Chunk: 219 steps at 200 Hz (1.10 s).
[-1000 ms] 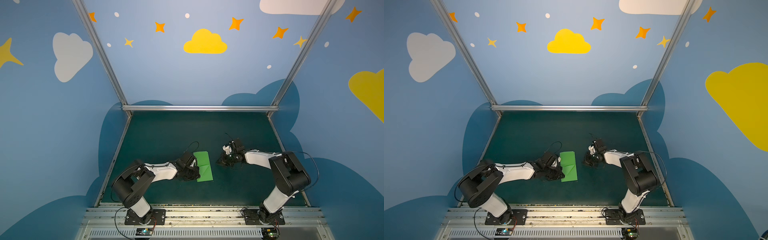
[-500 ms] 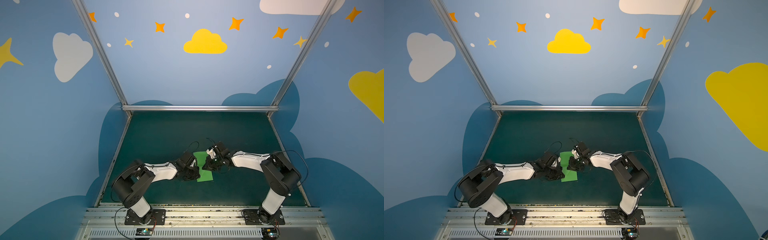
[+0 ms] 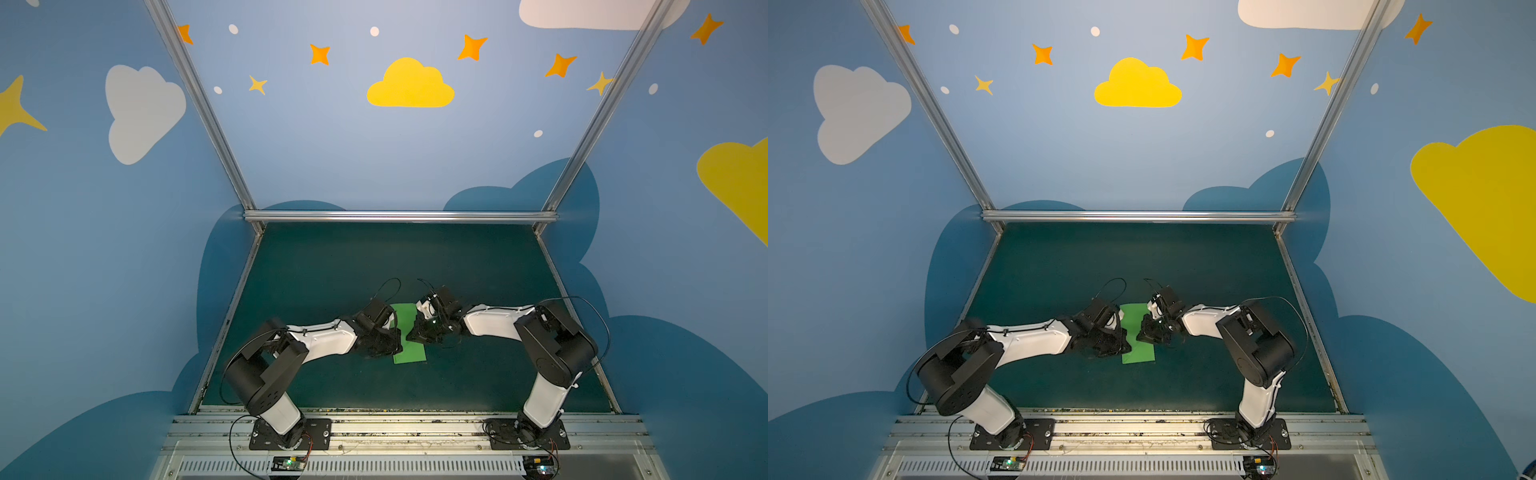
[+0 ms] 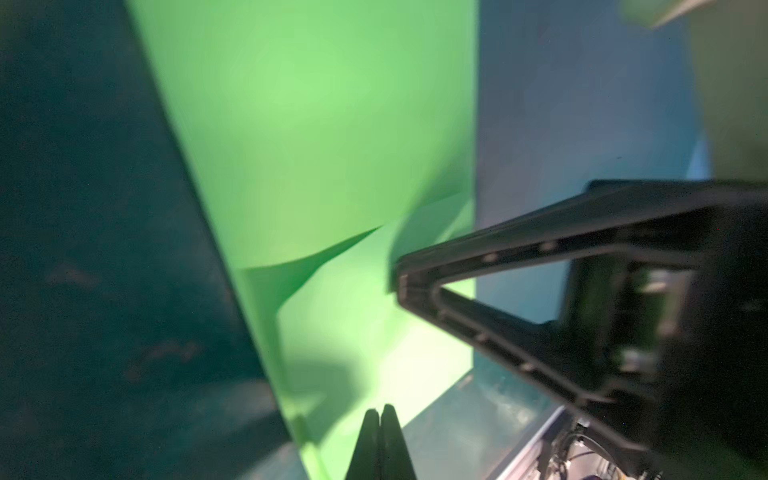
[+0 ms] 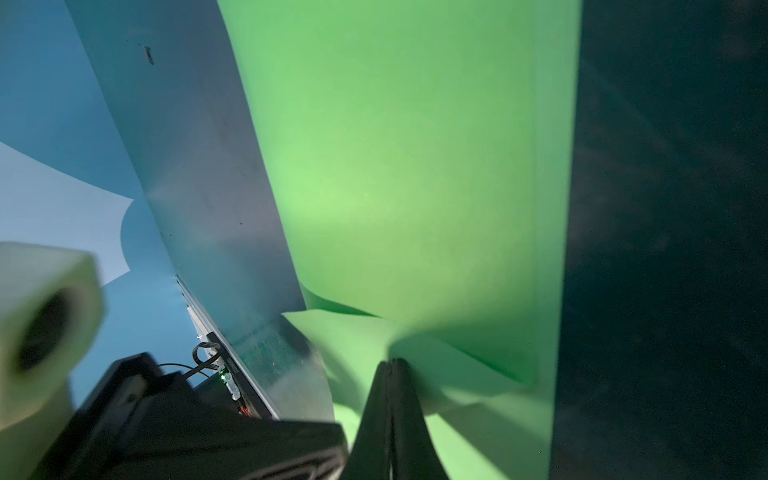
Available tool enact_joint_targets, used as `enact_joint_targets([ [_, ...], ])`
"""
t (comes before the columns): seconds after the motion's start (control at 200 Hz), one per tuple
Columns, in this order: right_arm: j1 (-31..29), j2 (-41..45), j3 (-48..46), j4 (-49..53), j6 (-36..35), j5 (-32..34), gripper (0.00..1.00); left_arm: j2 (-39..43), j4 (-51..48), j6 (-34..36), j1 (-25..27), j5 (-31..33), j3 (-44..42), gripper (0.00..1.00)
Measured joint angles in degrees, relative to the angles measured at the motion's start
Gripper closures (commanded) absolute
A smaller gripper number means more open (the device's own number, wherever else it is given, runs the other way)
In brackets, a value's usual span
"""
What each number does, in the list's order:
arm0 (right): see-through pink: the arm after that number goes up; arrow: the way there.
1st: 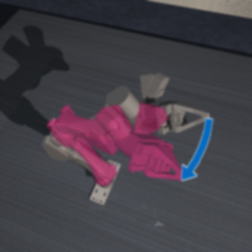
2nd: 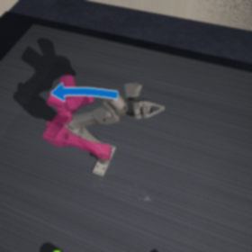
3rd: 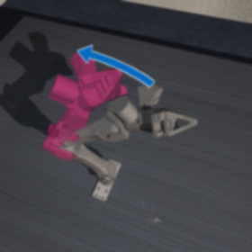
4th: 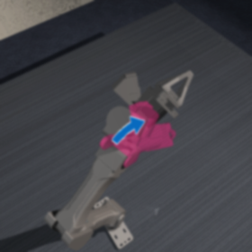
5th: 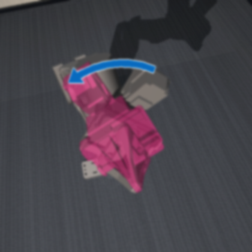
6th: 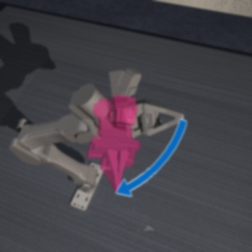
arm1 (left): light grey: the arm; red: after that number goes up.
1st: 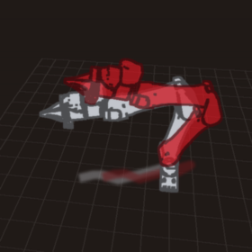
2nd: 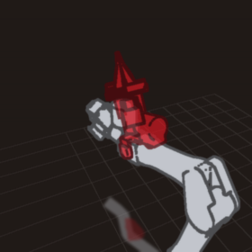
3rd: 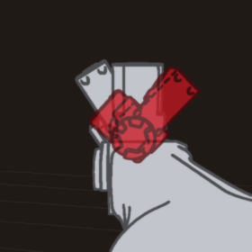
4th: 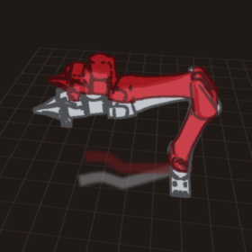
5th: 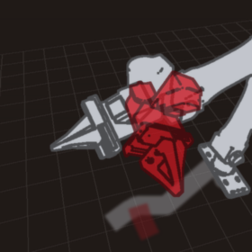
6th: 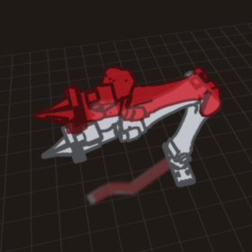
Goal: Fold a paper plane with a square sheet of paper (fold left side to right side)
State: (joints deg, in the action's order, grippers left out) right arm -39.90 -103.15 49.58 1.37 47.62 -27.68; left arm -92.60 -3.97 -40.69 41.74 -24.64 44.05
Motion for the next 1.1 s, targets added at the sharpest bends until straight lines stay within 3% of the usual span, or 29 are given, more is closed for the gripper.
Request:
enact_joint_targets([
  [0.561, 0.13, 0.0, -0.44, -0.85, 0.37, -0.39, 1.0, -3.28, 2.45, -0.09, -0.02, -0.85, -1.29, 0.96],
  [1.096, 0.35, 0.04, -1.36, -2.43, 1.57, -0.94, 1.0, 1.44, 7.85, -1.4, 0.39, -1.42, -8.52, 0.96],
])
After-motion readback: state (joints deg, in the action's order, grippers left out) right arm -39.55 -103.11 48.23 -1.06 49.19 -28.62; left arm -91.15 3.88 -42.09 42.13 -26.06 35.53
